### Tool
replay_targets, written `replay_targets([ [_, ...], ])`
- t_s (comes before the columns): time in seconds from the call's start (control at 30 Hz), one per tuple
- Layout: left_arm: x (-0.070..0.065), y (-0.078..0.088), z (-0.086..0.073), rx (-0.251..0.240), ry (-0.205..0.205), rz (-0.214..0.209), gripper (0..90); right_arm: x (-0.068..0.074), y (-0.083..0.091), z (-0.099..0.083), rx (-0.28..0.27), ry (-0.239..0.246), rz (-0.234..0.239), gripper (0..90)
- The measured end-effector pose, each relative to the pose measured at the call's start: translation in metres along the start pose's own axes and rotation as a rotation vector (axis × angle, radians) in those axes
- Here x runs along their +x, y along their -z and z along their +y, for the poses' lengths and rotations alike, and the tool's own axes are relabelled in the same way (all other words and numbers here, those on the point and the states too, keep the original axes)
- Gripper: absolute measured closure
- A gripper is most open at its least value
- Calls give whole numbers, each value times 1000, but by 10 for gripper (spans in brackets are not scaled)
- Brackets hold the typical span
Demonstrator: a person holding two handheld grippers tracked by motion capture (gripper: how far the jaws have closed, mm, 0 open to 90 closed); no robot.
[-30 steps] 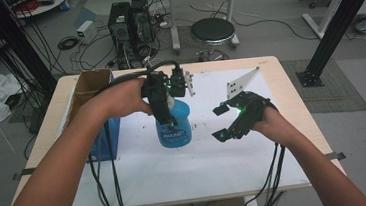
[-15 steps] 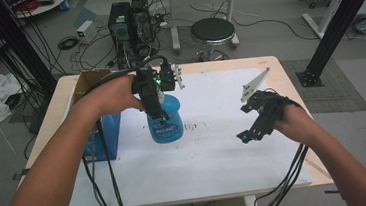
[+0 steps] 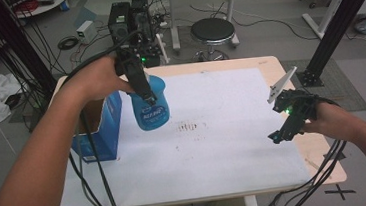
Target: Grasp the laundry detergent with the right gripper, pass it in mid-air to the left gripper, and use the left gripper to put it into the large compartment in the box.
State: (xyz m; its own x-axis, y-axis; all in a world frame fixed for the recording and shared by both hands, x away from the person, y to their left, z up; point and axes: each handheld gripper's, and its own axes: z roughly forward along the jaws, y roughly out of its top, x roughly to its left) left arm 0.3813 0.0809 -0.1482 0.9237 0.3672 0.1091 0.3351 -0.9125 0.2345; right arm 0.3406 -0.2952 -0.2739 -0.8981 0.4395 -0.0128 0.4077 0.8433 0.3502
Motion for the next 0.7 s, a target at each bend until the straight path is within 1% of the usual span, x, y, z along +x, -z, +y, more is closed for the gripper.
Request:
replay_targets([
  [0.13, 6, 16, -8, -7, 64, 14, 375, -3, 3, -6, -4, -5, 9, 10],
  [0.23, 11, 30, -14, -14, 114, 34, 375, -4, 2, -6, -6, -4, 10, 11],
  [0.33, 18, 43, -21, -29, 166, 50, 375, -5, 2, -4, -6, 1, 13, 11],
  [0.37, 20, 48, -23, -30, 182, 61, 375, -5, 2, -3, -4, 1, 15, 10],
  [0.47, 25, 62, -31, -39, 222, 84, 376, -5, 2, 1, -4, 14, 15, 10],
  [0.53, 29, 70, -37, -52, 263, 92, 376, -5, 2, 3, -4, 21, 13, 10],
  [0.57, 30, 73, -40, -52, 273, 95, 376, -6, 2, 4, -6, 22, 14, 10],
  [0.63, 33, 78, -48, -59, 308, 105, 376, -7, 1, 5, -3, 26, 13, 10],
  [0.7, 36, 82, -56, -53, 326, 111, 376, -7, 0, 5, -1, 23, 12, 10],
])
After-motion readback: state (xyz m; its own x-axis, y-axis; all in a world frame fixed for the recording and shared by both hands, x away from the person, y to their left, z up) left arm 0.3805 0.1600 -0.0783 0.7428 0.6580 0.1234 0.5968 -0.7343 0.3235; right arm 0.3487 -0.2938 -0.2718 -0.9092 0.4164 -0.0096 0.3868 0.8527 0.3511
